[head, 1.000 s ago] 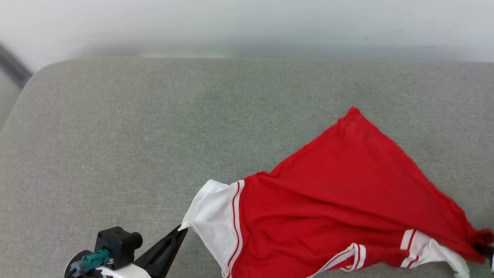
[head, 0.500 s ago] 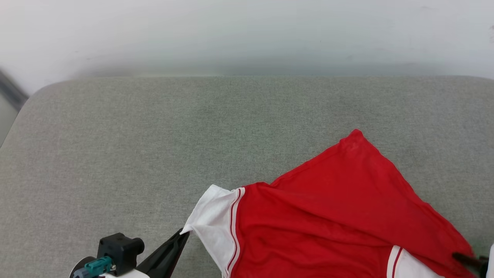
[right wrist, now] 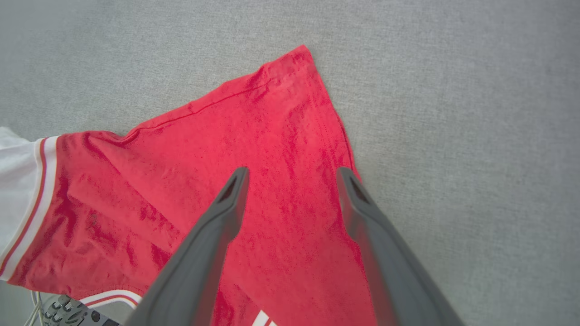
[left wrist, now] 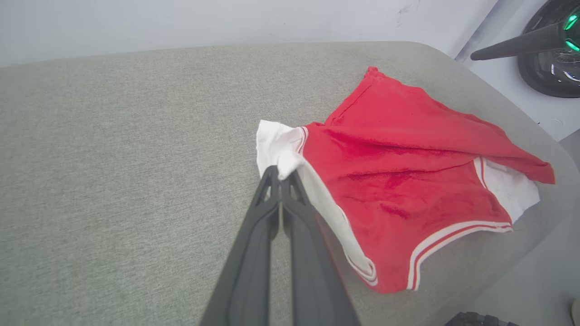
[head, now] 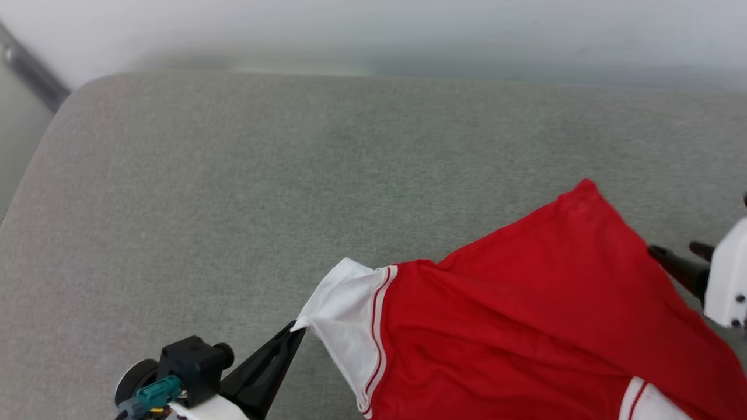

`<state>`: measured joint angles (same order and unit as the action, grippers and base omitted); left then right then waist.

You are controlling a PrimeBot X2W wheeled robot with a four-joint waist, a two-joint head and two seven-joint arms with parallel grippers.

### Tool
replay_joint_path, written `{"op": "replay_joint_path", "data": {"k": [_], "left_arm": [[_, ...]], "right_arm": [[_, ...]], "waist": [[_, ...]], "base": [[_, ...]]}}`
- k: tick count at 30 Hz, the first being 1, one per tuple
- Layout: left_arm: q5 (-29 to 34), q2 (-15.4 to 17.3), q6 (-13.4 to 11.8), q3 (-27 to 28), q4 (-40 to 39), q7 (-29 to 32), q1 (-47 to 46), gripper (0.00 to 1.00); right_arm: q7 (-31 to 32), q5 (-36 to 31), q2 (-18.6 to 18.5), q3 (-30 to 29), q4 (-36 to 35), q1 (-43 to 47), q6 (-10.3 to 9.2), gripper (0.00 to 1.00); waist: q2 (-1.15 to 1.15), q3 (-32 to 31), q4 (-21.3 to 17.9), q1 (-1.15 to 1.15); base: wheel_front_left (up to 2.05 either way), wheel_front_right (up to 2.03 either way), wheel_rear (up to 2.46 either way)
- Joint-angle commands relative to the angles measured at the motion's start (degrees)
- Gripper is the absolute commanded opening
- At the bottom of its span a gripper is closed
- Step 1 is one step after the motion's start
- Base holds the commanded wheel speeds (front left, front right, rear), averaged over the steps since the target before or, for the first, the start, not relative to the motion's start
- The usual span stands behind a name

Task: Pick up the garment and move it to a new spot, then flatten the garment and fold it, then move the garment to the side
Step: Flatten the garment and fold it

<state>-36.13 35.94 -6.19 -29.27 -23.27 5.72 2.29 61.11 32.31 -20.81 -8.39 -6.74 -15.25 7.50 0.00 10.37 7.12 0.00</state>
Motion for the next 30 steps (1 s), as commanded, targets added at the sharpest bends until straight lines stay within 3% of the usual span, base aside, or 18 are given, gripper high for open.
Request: {"op": "replay_joint_path", "data": {"k": [1, 17, 30], "left_arm": [[0.4, -0.2, 0.1, -0.1, -0.2, 0.0, -1.0, 0.0], [1.9, -3.9, 2.5, -3.5, 1.0, -1.0, -6.1, 0.0], [1.9, -5.1, 3.1, -4.5, 2.4, -1.8, -7.5, 0.0]], "right_arm": [[-0.1, -0.9, 0.0, 0.6, 0.8, -1.6, -0.02, 1.0], [-4.0, -13.1, -1.2, 3.0, 21.4, -18.9, -0.02, 1.0], [-1.5, -12.0, -3.6, 9.0, 27.1, -15.4, -0.01, 1.0]], "waist": [[0.0, 2.1, 2.0, 0.0], [0.0, 11.1, 10.8, 0.0], [0.0, 12.9, 13.4, 0.0]], "base": [[0.0, 0.0, 0.0], [0.0, 0.0, 0.0], [0.0, 0.0, 0.0]]}}
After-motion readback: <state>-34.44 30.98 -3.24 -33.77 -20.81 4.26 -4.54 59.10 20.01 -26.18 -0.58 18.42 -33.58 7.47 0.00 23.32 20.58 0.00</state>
